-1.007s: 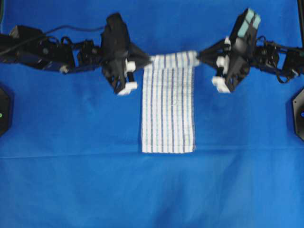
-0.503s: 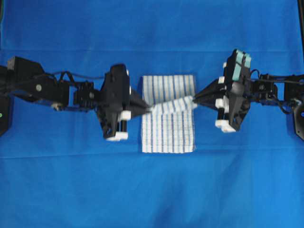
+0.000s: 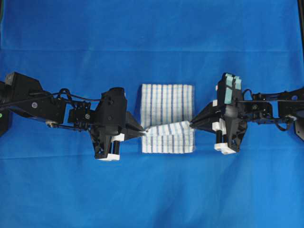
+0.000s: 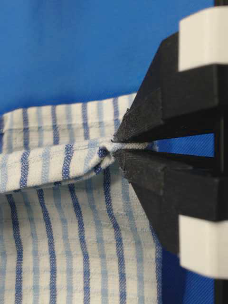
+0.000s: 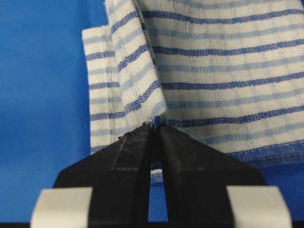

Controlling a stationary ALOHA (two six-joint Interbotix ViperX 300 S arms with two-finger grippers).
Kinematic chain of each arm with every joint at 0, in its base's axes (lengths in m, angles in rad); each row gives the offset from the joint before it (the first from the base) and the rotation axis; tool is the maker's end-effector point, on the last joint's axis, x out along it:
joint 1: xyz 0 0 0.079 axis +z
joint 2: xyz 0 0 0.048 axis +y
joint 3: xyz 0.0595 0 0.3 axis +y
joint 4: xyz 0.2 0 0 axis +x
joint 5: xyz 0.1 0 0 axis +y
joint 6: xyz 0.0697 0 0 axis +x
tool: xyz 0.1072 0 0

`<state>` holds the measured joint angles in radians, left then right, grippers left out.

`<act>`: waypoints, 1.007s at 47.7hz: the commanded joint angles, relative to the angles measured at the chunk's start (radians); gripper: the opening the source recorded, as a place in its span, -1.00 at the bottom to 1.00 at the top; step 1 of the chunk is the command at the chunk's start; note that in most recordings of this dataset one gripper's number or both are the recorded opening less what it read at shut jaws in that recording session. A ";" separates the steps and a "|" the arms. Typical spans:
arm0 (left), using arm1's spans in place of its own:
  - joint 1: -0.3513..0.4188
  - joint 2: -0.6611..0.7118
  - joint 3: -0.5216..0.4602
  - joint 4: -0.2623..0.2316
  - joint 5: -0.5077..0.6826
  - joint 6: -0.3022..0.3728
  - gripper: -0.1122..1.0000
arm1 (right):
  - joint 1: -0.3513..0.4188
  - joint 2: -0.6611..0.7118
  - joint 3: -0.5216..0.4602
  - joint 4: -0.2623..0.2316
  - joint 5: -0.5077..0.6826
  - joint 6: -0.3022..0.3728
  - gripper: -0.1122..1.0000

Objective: Fold the blue towel.
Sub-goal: 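Lower the folded end onto the towel and open both grippers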

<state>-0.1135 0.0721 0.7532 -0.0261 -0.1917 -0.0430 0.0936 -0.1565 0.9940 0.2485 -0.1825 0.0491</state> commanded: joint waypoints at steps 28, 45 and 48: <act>0.002 0.064 -0.020 0.000 -0.063 0.002 -0.54 | 0.012 0.081 -0.060 0.015 0.054 0.003 -0.65; 0.002 -0.035 -0.014 0.000 0.026 0.020 0.27 | 0.018 0.035 -0.106 0.025 0.071 -0.009 0.37; 0.000 -0.091 -0.012 0.000 0.071 0.021 0.27 | 0.020 0.002 -0.112 0.020 0.092 -0.014 0.27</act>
<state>-0.1135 0.0660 0.7486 -0.0261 -0.1611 -0.0230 0.1089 -0.1012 0.9066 0.2730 -0.1043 0.0383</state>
